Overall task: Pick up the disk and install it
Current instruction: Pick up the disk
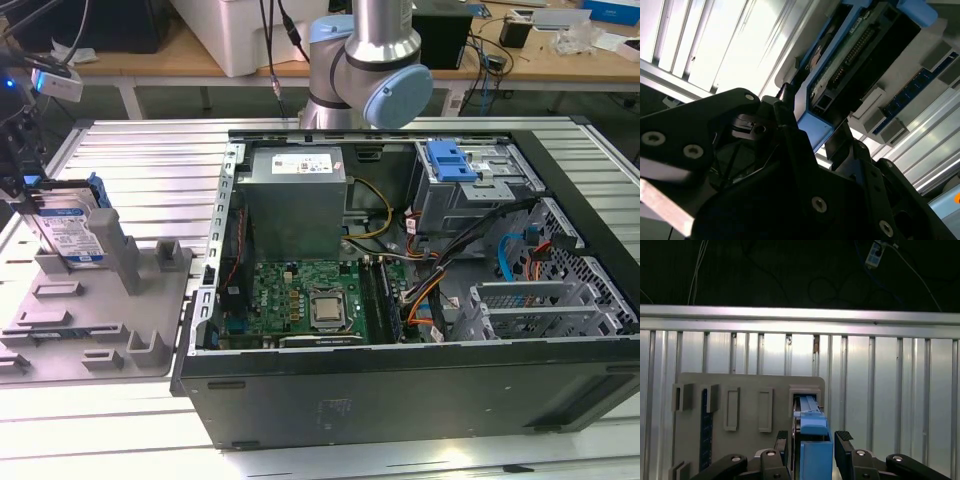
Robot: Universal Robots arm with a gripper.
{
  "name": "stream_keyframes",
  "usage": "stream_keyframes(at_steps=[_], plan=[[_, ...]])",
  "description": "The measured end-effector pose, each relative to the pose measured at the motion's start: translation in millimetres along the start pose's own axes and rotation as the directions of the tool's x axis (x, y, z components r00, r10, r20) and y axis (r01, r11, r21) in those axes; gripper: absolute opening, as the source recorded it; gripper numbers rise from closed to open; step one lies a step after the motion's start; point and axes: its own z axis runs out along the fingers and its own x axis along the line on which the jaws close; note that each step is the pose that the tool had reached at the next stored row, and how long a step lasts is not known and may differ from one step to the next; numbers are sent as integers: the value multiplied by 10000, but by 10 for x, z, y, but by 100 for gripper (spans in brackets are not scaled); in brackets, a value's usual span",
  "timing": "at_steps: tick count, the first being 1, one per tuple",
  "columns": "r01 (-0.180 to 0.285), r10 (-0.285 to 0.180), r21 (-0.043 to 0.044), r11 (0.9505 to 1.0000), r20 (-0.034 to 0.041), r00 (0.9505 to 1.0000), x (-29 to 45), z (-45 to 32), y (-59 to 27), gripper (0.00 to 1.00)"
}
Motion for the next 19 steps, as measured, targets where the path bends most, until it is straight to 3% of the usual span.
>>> stream_keyframes(at_steps=[19], plan=[[26, -26, 2, 10000, -1, 10000, 0, 1, 0, 48]])
